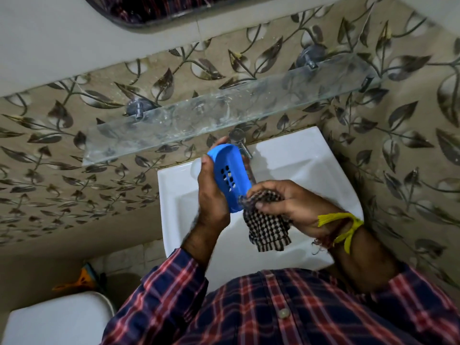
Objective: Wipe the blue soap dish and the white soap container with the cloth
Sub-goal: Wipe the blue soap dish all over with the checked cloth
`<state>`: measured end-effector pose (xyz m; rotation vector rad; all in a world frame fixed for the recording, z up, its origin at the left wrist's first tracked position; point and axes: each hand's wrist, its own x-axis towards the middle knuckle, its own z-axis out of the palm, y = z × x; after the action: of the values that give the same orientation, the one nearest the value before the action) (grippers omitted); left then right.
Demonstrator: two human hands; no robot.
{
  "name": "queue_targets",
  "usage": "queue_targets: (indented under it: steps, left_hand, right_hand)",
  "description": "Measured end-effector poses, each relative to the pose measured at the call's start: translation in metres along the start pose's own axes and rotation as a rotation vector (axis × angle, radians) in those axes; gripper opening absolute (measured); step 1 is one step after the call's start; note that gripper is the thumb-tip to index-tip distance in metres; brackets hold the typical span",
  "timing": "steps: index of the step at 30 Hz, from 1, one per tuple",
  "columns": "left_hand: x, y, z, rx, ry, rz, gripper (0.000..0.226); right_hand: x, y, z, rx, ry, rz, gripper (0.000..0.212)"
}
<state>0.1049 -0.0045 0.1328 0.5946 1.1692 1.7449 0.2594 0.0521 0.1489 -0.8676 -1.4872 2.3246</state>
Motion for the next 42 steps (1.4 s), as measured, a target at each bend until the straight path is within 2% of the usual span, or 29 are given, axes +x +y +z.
queue_targets:
  steps: [2,3,5,8,10,12,15,18,20,23,27,35,39,42]
  left_hand:
    - [0.003,0.006,-0.003,-0.158,0.003,-0.100,0.060]
    - [0.003,0.006,-0.003,-0.207,-0.004,-0.131,0.062]
    - [0.003,0.003,-0.004,-0.264,-0.016,-0.179,0.064]
    - [0.002,-0.002,-0.006,-0.253,-0.001,-0.217,0.068]
    - [0.002,-0.001,-0.006,-0.223,0.010,-0.224,0.070]
    - [0.001,-0.001,-0.005,-0.192,0.018,-0.220,0.069]
    - [0.000,-0.003,-0.003,-0.129,0.025,-0.196,0.064]
    - [-0.004,-0.006,0.005,-0.082,0.011,-0.189,0.063]
    - [-0.006,-0.005,0.007,-0.102,0.045,-0.196,0.064]
    - [-0.005,0.001,-0.002,-0.103,0.074,-0.196,0.067]
    - [-0.003,0.004,-0.013,-0.110,0.069,-0.215,0.067]
    - [-0.001,0.003,-0.006,0.005,0.054,-0.248,0.061]
    - [0.006,0.010,-0.003,0.109,0.071,-0.184,0.052]
    - [0.010,0.016,-0.005,0.106,0.096,-0.190,0.058]
  right_hand:
    - [0.000,0.000,-0.005,0.344,0.054,0.004,0.025]
    - [0.001,-0.001,-0.008,0.435,0.084,-0.005,0.026]
    - [0.001,-0.006,-0.014,0.485,0.151,-0.027,0.027]
    - [0.002,-0.012,-0.016,0.390,0.288,-0.132,0.032]
    - [0.001,-0.014,-0.014,0.184,0.443,-0.236,0.031]
    - [0.001,-0.017,-0.008,-0.158,0.557,-0.373,0.032]
    - [0.003,-0.024,0.013,-0.614,0.584,-0.582,0.032]
    - [0.013,-0.022,0.040,-0.995,0.632,-0.662,0.035]
    - [0.018,-0.016,0.050,-1.052,0.600,-0.670,0.039]
    - [0.021,-0.011,0.049,-1.057,0.426,-0.641,0.046]
    - [0.014,-0.009,0.045,-1.218,0.249,-0.643,0.046]
    - [0.004,-0.017,0.037,-1.410,0.158,-0.580,0.039]
    - [-0.004,-0.008,0.040,-1.569,0.163,-0.603,0.037]
    - [0.000,-0.003,0.034,-1.636,0.162,-0.636,0.044]
